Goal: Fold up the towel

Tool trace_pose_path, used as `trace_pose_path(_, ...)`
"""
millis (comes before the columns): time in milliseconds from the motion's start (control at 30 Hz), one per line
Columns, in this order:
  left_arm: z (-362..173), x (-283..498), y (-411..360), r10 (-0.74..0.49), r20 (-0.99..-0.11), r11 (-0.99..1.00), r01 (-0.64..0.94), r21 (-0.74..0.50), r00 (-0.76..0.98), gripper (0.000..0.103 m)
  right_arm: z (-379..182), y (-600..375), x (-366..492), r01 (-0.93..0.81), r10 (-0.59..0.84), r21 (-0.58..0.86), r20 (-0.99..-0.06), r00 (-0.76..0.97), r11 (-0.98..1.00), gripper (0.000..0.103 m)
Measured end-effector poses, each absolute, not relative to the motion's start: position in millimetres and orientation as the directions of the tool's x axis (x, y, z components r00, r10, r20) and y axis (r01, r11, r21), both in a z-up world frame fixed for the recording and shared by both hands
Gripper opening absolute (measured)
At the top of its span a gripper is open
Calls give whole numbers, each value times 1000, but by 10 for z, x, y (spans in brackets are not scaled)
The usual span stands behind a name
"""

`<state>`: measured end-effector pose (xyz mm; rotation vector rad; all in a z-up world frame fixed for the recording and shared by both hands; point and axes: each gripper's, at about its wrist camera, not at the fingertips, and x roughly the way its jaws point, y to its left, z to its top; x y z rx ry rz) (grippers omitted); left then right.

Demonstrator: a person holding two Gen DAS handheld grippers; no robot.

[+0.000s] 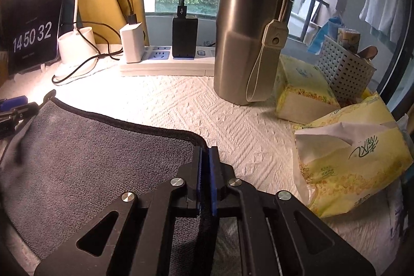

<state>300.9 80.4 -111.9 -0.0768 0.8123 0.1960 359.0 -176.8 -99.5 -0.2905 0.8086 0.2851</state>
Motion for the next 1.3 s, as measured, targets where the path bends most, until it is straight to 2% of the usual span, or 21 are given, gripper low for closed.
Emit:
trace_pose_path(67,-1084,2968,800,142,-722,979,-203,2,678,48,-961,-1764,3572,-354,138,-144,-738,660,924,23)
trace_pose_path(133,-1042,2931,784,141,-713,979,-202,-1,687,48,-906,-1757,3534,-355,146,-140,-730,668,924,26)
trace_pose_path(233,-970,2866,763,139,-703,980,-201,-6,698,48,-830,-1745,3474,-354,152,-139,-718,679,925,27)
trace_pose_path(267,-941,2841,758,135,-732,979,-204,-5,668,48,-807,-1744,3455,-354,154,-138,-715,681,925,27)
trace_pose_path(633,-648,2572,692,111,-685,983,-182,-33,720,48,-564,-1742,3179,-349,168,-135,-683,711,927,27)
trace_pose_path(1300,-429,2171,599,104,-644,985,-167,-38,758,49,-249,-1732,2721,-346,180,-146,-634,752,927,27)
